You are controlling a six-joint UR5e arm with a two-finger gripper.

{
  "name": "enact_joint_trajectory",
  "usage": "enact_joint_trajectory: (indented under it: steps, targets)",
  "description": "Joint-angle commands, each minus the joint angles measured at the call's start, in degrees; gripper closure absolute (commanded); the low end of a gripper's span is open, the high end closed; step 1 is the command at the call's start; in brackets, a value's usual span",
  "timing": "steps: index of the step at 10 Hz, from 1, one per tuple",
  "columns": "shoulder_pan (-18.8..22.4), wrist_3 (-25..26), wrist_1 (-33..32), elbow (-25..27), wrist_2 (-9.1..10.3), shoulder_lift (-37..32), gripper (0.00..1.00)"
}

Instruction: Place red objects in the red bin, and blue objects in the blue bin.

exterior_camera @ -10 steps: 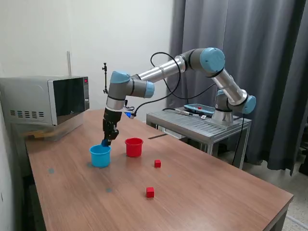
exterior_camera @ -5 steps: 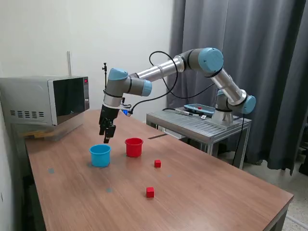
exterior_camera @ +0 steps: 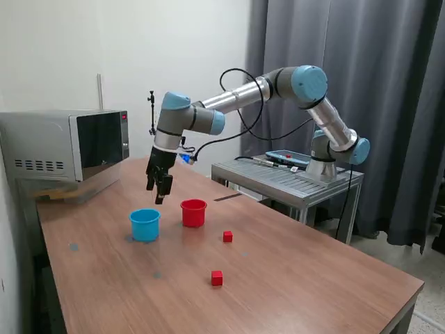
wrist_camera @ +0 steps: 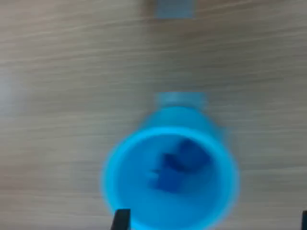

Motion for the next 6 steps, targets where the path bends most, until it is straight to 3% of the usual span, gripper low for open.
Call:
enact_joint_trajectory:
  steps: [1, 3, 6]
  targets:
    - [6.8, 0.3, 0.0, 4.8, 5.73, -4.1, 0.0]
    - [10.4, 0.5, 0.9, 7.7, 8.02, -6.0, 0.0]
    - [15.2, 2.1, 1.4, 8.7, 8.03, -6.3, 0.0]
